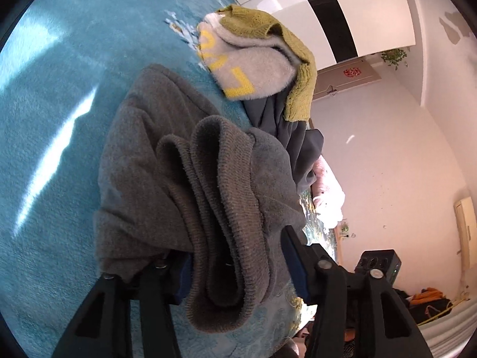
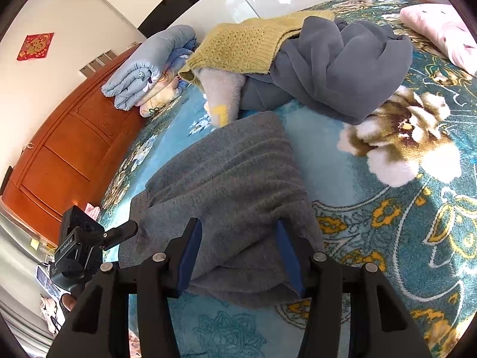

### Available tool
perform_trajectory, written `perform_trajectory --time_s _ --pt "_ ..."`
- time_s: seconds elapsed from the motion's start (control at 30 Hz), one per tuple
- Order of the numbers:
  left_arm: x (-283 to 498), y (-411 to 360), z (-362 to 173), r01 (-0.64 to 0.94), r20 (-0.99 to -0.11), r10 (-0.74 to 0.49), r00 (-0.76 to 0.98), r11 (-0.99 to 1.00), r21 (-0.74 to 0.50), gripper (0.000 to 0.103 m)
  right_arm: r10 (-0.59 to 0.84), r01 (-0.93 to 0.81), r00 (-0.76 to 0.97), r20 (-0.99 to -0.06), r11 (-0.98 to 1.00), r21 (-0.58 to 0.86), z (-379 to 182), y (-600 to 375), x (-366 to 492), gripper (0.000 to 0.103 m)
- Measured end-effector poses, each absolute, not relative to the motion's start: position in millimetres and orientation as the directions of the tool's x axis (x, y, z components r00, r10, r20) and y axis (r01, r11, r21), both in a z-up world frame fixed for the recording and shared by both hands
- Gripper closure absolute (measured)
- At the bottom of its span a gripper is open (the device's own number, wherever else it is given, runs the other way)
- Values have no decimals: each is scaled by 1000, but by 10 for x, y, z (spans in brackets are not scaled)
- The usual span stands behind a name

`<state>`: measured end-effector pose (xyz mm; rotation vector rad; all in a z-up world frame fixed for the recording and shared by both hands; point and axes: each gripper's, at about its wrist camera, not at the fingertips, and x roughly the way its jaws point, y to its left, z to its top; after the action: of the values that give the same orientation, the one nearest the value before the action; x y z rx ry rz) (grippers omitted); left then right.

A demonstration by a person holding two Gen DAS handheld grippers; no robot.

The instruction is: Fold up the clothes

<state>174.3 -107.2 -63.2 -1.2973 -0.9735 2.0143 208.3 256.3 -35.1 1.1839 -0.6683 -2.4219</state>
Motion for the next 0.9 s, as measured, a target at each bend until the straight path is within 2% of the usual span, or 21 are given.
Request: perform_trajectory --time_s 0.03,0.07,0.2,0.27,0.43,0.53,0.8,0.9 --pt "1731 -1053 -599 -75 -551 737 -391 -622 -779 70 -509 108 -584 -633 -821 560 -352 2577 2081 50" --pt "1725 -1029 -552 -85 -576 718 -392 -651 -754 74 -509 103 -584 -632 -819 564 -354 2588 2077 50" --pt "1781 -888 -438 -125 -686 621 -380 -769 -627 77 -508 98 -586 -632 -818 567 -350 2584 2076 50" --pt "1833 -847 -437 -138 -712 596 -372 -794 -593 77 -507 95 -587 -632 -818 568 -347 2596 2081 50" --pt "1928 -914 -511 -118 -704 626 -337 -769 -628 76 -508 89 -590 -627 -813 575 -343 2652 2096 50" --pt "1985 -956 -556 -104 -697 644 -315 -753 -649 71 -510 86 -591 -626 -811 579 -353 2671 2092 50" --pt "2128 -1032 -647 -74 -677 687 -265 -715 -696 70 -516 83 -589 -621 -804 589 -376 2681 2077 50" --pt "2157 -962 -582 -98 -677 684 -271 -720 -687 73 -515 79 -589 -622 -803 590 -388 2685 2081 50"
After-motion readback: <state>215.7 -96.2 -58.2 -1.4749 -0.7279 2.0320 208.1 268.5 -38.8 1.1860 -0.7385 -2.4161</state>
